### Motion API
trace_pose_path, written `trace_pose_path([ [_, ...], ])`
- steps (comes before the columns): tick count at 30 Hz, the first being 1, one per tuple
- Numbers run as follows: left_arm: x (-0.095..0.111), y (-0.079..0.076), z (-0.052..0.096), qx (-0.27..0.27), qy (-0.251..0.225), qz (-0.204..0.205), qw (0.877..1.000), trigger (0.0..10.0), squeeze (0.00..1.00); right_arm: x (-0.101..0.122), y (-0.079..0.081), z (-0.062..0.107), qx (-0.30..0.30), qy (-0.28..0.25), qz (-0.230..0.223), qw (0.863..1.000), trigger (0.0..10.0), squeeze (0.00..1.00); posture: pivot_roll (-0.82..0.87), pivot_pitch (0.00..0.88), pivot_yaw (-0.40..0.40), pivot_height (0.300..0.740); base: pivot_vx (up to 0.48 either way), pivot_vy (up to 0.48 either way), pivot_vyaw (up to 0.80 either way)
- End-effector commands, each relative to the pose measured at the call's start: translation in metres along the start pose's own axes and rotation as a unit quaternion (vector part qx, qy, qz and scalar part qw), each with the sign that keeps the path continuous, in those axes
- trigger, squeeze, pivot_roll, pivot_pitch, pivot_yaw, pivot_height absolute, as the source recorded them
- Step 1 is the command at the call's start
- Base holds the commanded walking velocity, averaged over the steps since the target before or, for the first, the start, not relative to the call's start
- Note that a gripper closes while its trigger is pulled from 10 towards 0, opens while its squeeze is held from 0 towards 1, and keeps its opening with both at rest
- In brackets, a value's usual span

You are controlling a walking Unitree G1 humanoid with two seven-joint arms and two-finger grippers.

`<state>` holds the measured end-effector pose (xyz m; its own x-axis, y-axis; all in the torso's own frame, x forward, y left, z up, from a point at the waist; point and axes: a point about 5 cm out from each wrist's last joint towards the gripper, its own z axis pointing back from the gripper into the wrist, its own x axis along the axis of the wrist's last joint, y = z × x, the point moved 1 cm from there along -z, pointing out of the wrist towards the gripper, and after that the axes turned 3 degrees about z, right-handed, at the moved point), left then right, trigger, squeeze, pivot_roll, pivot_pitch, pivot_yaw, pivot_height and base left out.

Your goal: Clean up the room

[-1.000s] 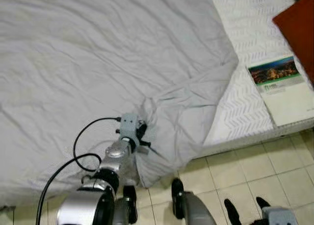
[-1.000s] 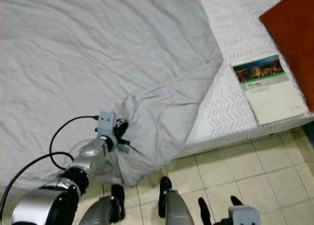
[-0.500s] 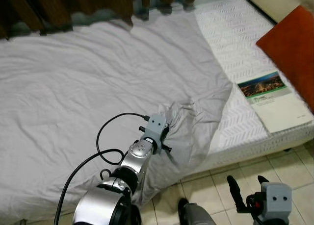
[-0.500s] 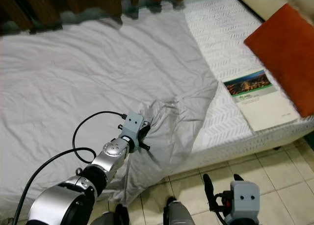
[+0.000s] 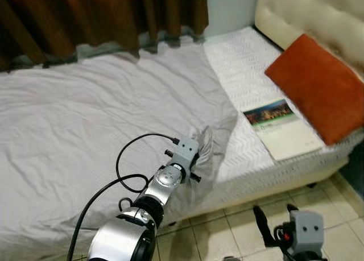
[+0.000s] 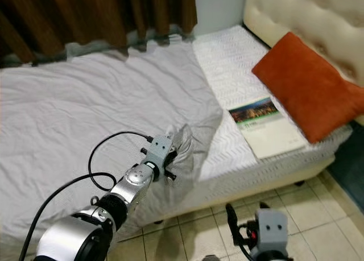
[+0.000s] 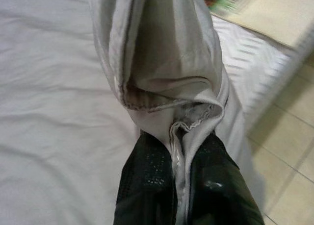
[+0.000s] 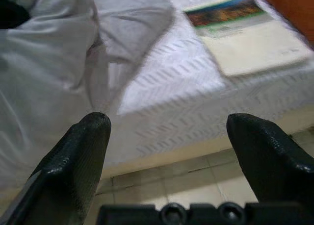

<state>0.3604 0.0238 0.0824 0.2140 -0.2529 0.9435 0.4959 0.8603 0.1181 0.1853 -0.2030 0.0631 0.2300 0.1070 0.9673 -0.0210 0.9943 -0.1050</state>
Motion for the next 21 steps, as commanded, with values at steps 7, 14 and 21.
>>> trace_pose_path([
  [7,0.004,-0.081,-0.002,-0.104,-0.007,-0.005,0.995,10.0,0.0,-0.013,0.004,0.007,0.008,0.028,0.008,1.0,10.0,0.0,-0.37,0.139,0.068,0.74,0.0,-0.48,0.0],
  [14,-0.005,-0.118,0.005,-0.163,0.004,-0.017,0.987,10.0,0.0,-0.014,0.005,0.008,0.011,0.031,0.011,0.999,10.0,0.0,-0.38,0.141,0.068,0.74,0.0,-0.48,0.0],
  [21,-0.002,-0.171,0.017,-0.246,-0.004,-0.037,0.969,10.0,0.0,-0.017,0.007,0.011,0.02,0.037,0.017,0.999,10.0,0.0,-0.4,0.152,0.071,0.74,0.0,-0.478,0.0],
])
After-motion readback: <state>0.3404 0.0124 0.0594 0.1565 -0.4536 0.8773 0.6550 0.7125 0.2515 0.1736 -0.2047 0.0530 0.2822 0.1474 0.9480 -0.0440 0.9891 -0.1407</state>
